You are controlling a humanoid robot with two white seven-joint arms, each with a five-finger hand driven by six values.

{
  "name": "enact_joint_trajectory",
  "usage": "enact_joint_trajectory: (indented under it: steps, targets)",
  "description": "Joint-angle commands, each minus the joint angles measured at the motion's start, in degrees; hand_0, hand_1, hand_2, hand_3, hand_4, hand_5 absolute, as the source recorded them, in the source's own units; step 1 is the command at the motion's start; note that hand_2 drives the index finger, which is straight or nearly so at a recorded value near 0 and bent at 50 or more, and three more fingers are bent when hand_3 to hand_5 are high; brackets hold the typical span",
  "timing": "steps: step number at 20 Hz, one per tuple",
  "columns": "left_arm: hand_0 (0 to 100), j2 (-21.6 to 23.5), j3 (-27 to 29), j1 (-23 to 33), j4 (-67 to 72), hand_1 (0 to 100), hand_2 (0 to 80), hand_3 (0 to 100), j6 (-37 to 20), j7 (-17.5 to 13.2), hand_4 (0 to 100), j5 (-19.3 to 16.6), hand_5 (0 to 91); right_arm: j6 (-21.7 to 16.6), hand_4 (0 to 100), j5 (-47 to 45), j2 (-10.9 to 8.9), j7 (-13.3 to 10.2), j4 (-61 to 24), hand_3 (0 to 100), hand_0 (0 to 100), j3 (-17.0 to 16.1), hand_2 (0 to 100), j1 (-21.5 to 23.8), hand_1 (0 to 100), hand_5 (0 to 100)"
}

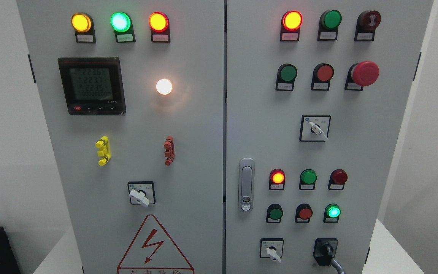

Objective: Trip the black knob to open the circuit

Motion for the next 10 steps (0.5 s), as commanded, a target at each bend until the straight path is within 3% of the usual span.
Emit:
enact_joint_trajectory:
  steps: [1, 10]
  targets:
    - [12, 0.0, 0.0, 0.0, -0.9, 39, 0.0, 0, 0.0, 0.0, 0, 0.0, 0.0, -0.1, 100, 0.0, -0.47, -0.1, -0.6, 100, 0, -0.5, 4, 0.3, 0, 99]
    - [12, 0.0, 0.0, 0.0, -0.9, 39, 0.0, 0, 0.0, 0.0, 0, 0.0, 0.0, -0.2, 91, 0.0, 0.05, -0.1, -6.2, 100, 0, -1.0, 0, 5.6, 0, 89]
